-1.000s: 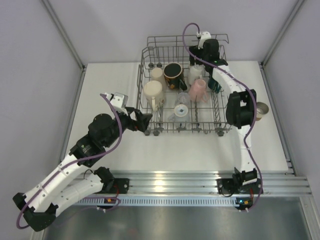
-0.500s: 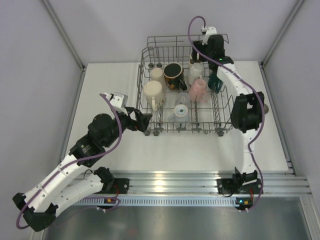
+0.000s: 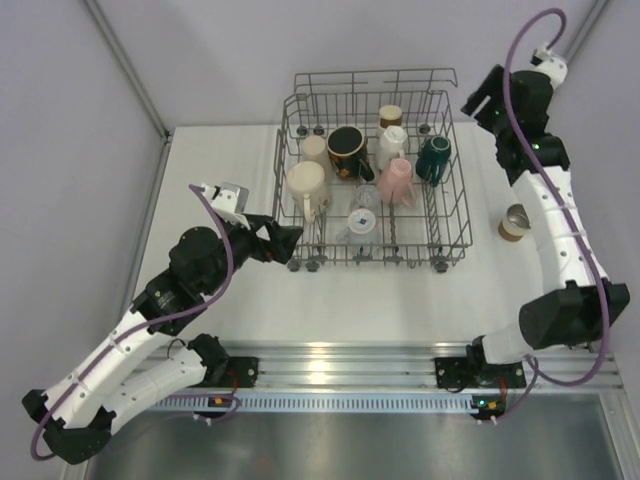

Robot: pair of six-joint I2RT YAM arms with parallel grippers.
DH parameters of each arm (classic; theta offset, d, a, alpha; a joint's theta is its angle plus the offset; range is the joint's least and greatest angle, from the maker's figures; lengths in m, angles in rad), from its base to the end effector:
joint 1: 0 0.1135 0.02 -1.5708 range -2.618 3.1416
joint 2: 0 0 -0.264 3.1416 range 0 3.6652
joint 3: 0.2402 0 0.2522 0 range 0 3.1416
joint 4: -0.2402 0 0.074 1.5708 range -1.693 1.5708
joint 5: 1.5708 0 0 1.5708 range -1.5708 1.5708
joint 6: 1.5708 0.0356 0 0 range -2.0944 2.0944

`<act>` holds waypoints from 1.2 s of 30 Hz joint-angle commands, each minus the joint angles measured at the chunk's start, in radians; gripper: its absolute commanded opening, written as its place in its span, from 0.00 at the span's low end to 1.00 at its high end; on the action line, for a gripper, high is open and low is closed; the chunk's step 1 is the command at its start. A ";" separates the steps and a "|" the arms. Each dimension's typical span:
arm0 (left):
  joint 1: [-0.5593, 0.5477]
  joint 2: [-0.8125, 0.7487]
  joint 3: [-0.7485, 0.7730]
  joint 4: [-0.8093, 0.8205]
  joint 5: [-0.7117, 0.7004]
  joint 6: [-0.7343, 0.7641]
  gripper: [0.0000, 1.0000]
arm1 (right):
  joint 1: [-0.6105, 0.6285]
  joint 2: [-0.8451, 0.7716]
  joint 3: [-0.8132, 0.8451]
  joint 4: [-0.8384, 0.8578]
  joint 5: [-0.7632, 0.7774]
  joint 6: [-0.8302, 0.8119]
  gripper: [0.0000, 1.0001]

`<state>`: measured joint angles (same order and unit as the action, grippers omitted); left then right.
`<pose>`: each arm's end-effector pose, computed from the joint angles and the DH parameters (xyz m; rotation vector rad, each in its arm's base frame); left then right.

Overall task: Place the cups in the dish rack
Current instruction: Grab a cup with the right arm

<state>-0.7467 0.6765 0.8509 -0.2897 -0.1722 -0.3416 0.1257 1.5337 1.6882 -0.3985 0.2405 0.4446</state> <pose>0.1167 -0.0997 0.3678 0.2170 1.7158 -0.6679 0.3467 0.0353 0.4481 0.4545 1.7536 0.1874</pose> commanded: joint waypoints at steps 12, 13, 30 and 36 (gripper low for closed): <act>-0.002 -0.008 0.043 -0.006 0.086 -0.092 0.98 | -0.363 -0.285 -0.401 -0.434 0.164 0.568 0.73; -0.002 -0.006 0.043 -0.006 0.089 -0.096 0.98 | -0.406 -0.270 -0.401 -0.454 0.164 0.595 0.71; -0.002 0.060 0.068 0.006 0.108 -0.122 0.98 | -0.451 0.003 -0.423 -0.260 0.114 0.490 0.42; -0.002 0.090 0.082 0.015 0.125 -0.122 0.98 | -0.425 0.081 -0.380 -0.226 0.135 0.468 0.33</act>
<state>-0.7467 0.7605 0.8871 -0.3164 -0.0647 -0.4519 -0.3153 1.5970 1.2636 -0.6903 0.3618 0.9333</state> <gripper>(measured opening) 0.982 0.327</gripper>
